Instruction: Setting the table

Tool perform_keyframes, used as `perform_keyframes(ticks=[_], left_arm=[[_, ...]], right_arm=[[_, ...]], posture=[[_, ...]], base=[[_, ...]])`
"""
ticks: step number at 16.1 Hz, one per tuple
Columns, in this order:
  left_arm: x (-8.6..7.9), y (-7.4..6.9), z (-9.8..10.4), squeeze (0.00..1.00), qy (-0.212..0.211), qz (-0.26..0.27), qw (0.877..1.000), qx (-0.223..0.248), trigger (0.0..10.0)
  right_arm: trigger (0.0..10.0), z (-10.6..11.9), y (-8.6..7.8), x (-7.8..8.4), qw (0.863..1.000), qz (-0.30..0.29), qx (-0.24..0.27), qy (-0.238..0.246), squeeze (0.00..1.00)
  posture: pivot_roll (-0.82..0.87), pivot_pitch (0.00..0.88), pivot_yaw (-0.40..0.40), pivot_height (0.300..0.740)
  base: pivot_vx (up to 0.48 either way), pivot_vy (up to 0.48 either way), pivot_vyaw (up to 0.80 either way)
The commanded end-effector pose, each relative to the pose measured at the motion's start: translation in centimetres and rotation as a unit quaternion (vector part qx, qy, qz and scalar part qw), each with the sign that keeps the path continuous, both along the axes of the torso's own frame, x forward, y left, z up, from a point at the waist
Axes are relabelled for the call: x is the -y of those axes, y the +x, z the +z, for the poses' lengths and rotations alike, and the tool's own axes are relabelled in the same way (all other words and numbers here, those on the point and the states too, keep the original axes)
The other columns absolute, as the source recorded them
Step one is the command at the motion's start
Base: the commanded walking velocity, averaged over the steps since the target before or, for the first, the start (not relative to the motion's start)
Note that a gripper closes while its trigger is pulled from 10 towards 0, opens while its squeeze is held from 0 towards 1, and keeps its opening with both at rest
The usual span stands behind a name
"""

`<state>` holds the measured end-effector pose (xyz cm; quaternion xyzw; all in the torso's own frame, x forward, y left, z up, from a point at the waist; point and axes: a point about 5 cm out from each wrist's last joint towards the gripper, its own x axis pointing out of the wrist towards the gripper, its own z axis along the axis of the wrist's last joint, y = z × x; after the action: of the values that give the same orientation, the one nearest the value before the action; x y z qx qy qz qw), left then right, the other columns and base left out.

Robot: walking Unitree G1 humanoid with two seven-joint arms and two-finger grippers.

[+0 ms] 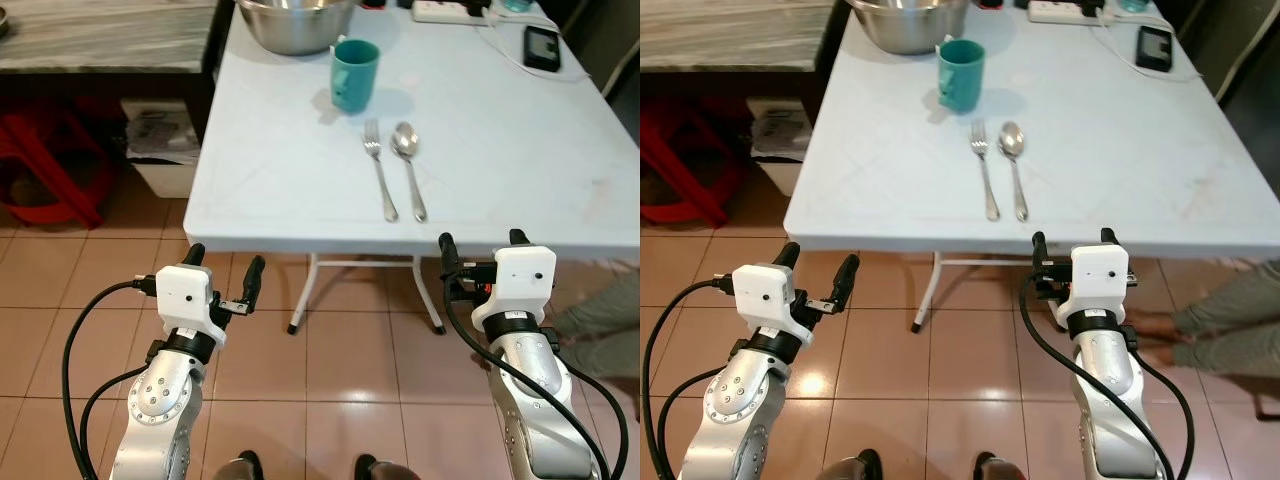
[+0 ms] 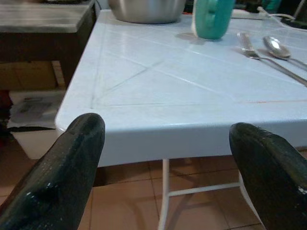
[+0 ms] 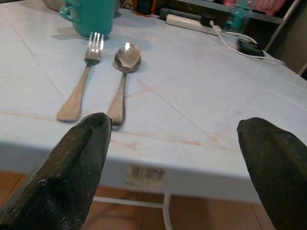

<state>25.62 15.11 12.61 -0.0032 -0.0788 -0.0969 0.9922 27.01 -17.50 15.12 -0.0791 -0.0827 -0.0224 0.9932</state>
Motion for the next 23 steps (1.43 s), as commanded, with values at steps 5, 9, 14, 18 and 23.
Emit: perform_keyframes(ticks=[5,9,14,18,23], left_arm=[[0.05,-0.41,-0.28,0.00,-0.002,-0.004,1.000,-0.011,10.0],[0.09,-0.39,-0.32,0.00,-0.002,-0.006,1.000,-0.013,10.0],[0.10,-0.38,-0.31,0.00,-0.001,-0.006,1.000,-0.013,10.0],[0.09,-0.29,-0.34,0.00,-0.003,-0.002,1.000,-0.015,10.0],[-0.07,-0.22,-0.25,0.00,-0.006,0.003,1.000,-0.013,10.0]], right_arm=[[10.0,0.19,-0.24,-0.05,1.000,-0.002,0.006,-0.002,0.00],[10.0,0.23,-0.22,-0.18,1.000,0.001,0.008,-0.004,0.00],[10.0,0.25,-0.13,-0.28,1.000,0.002,0.008,-0.004,0.00],[10.0,0.47,0.07,-0.58,1.000,0.011,0.013,-0.011,0.00],[10.0,0.56,-0.01,-0.80,1.000,0.016,0.016,-0.012,0.00]], posture=[[-0.11,0.234,0.003,0.740],[-0.11,0.234,0.005,0.740],[-0.11,0.234,0.005,0.740],[-0.11,0.230,0.002,0.740],[-0.11,0.238,0.004,0.740]], base=[[0.376,0.000,0.00],[0.374,0.000,0.20],[0.369,0.000,0.00],[0.224,0.000,0.11],[0.000,0.000,0.48]])
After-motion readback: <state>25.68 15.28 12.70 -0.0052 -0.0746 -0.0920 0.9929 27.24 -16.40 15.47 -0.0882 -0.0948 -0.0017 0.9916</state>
